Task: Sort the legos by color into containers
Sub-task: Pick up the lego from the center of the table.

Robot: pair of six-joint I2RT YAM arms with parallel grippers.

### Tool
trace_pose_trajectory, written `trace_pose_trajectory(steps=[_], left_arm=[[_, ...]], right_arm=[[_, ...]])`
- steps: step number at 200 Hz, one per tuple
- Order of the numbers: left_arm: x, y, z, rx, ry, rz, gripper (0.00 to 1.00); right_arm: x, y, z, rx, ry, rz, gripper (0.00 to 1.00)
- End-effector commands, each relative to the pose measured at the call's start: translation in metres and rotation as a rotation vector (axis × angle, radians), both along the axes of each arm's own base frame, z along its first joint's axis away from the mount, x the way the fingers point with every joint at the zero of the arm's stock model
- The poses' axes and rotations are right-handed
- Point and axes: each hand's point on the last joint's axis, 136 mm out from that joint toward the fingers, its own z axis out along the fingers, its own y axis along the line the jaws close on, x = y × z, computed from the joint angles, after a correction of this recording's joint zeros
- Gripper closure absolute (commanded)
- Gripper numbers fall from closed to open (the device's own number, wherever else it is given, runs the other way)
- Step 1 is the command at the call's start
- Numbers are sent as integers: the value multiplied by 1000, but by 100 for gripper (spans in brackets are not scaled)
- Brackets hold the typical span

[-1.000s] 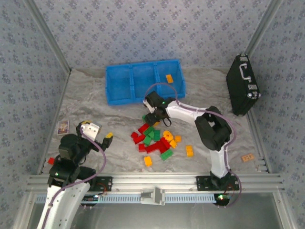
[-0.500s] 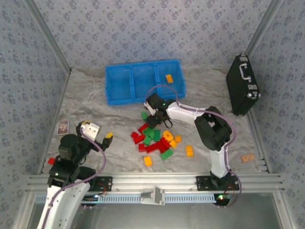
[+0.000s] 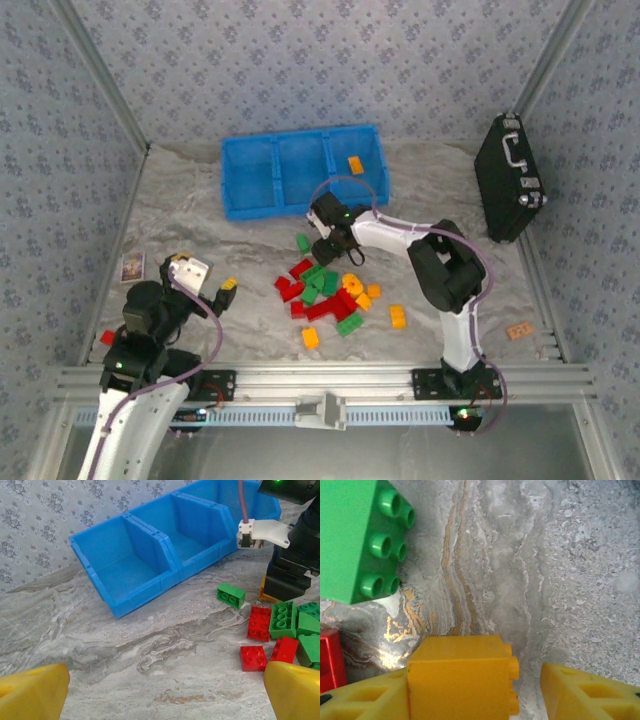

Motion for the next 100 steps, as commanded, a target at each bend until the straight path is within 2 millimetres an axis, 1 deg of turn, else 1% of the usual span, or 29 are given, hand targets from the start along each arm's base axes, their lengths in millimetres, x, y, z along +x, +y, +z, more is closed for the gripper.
trace_pose_trajectory(steps=[1, 38, 71, 91, 100], left_arm=[[-1, -4, 5, 6, -20, -28, 0], [-1, -4, 5, 5, -20, -29, 0], [-1, -4, 5, 6, -21, -29, 0], [-1, -4, 4, 7, -21, -29, 0], [-1, -4, 4, 8, -19, -31, 0]], right_arm=[[4, 0, -3, -28, 5, 14, 38], [8, 4, -5, -31, 10, 23, 42], [9, 4, -6, -36, 12, 21, 49], [10, 2, 1, -39, 5, 15, 52], [10, 0, 9, -38, -1, 11, 54]])
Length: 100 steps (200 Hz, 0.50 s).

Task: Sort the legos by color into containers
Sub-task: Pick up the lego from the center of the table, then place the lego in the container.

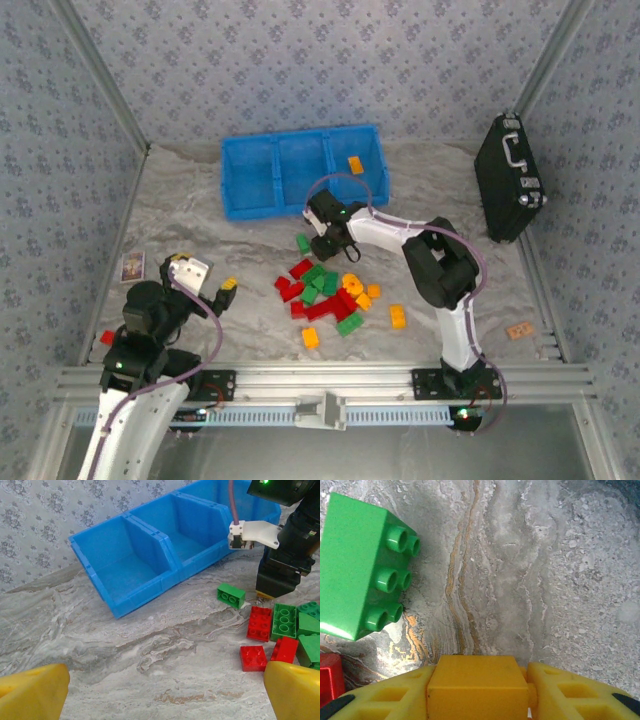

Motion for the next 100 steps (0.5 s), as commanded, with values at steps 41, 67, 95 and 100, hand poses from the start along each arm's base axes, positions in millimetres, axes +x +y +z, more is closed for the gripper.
trace_pose_trajectory(steps=[41, 67, 95, 100], left_arm=[[-1, -5, 4, 9, -18, -35, 0], [-1, -5, 4, 8, -19, -36, 0], [0, -6, 3, 10, -19, -39, 0], [0, -6, 2, 11, -19, -39, 0]], right_arm=[[9, -23, 59, -21, -55, -37, 55], [36, -45, 100, 8, -142, -90, 55], [80, -75, 132, 63, -232, -185, 54], [88, -79, 135, 70, -245, -198, 54]])
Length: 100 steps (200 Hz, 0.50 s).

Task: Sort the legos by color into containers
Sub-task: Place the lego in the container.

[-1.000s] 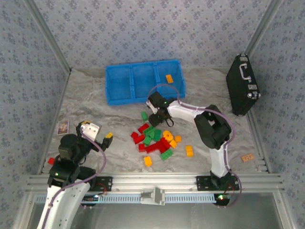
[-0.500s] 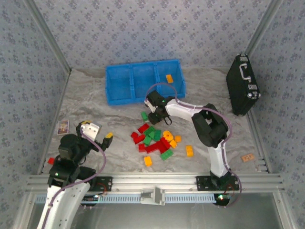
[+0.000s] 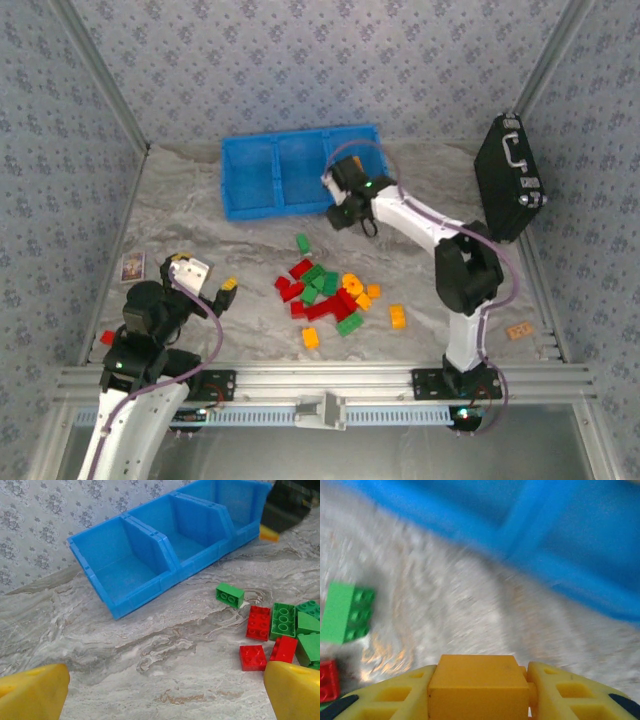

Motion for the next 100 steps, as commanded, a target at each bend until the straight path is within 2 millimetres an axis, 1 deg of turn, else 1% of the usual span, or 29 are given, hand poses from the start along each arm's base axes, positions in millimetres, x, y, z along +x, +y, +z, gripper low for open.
trace_pose_trajectory(steps=[1, 11, 23, 39, 48, 54, 77, 100], left_arm=[[1, -5, 2, 6, -17, -29, 0], [1, -5, 2, 5, -20, -29, 0], [2, -5, 1, 4, -20, -29, 0], [3, -5, 1, 6, -20, -30, 0], [3, -5, 0, 7, -19, -28, 0], [3, -5, 1, 8, -20, -28, 0], [2, -4, 2, 8, -28, -27, 0], [1, -4, 4, 6, -37, -25, 0]], right_arm=[[35, -28, 36, 18, -97, -68, 54], [53, -34, 41, 29, -118, -93, 54], [75, -39, 42, 38, -134, -118, 54], [105, -40, 40, 59, -155, -140, 54], [120, -40, 34, 64, -157, -152, 54], [129, -39, 34, 68, -167, -157, 54], [155, -32, 26, 66, -181, -167, 54], [171, -35, 8, 56, -159, -190, 54]])
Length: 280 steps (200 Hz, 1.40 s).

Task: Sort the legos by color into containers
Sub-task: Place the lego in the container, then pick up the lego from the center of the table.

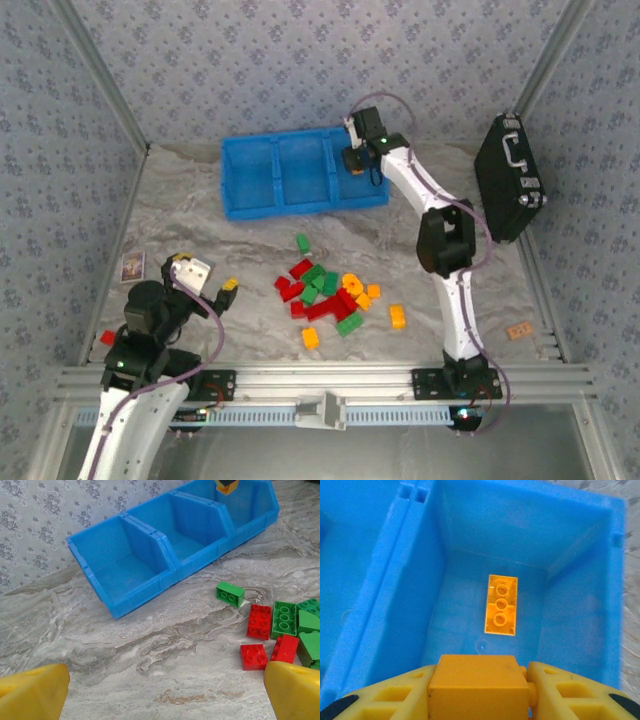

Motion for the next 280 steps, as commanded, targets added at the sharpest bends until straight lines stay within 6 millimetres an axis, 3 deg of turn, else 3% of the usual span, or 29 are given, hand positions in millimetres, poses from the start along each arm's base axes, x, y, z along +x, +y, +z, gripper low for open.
trace_pose_trajectory(steps=[1, 52, 83, 112, 130, 147, 162, 171, 181, 195, 207, 228, 251, 257, 280], left_arm=[[-1, -3, 8, 0, -38, -21, 0], [-1, -3, 7, 0, -38, -25, 0], [-1, -4, 8, -2, -41, -27, 0], [-2, -4, 9, -4, -44, -28, 0], [-2, -4, 9, -2, -45, -28, 0], [-2, -2, 9, 0, -46, -20, 0], [0, -1, 9, 3, -51, -9, 0], [0, 0, 8, 6, -51, -6, 0], [1, 0, 8, 6, -51, -6, 0], [-1, -1, 9, 3, -44, -10, 0], [-2, -1, 10, 0, -50, -13, 0], [-3, -2, 10, -4, -58, -17, 0], [-4, -6, 9, -9, -46, -41, 0], [-4, -6, 9, -10, -45, -45, 0], [-4, -7, 10, -11, -51, -48, 0]], right_arm=[[10, -4, -9, -19, 27, -14, 54], [4, -3, -56, -37, 113, -16, 53], [-5, -7, -75, -55, 156, -17, 49], [-11, -9, -74, -68, 164, -6, 37], [-19, -11, -45, -83, 139, 7, 36], [-52, -2, 16, -125, 67, 61, 33], [-93, 7, 68, -158, -3, 116, 30], [-120, 10, 87, -158, -18, 133, 30], [-151, 10, 96, -153, -6, 146, 30], [-193, 12, 94, -152, 27, 169, 30], [-232, 13, 77, -161, 72, 198, 30], [-281, 18, 55, -141, 91, 259, 30], [-311, 11, 44, -66, 95, 233, 32], [-319, 4, 31, -71, 119, 222, 32], [-330, -7, 9, -78, 162, 191, 32]])
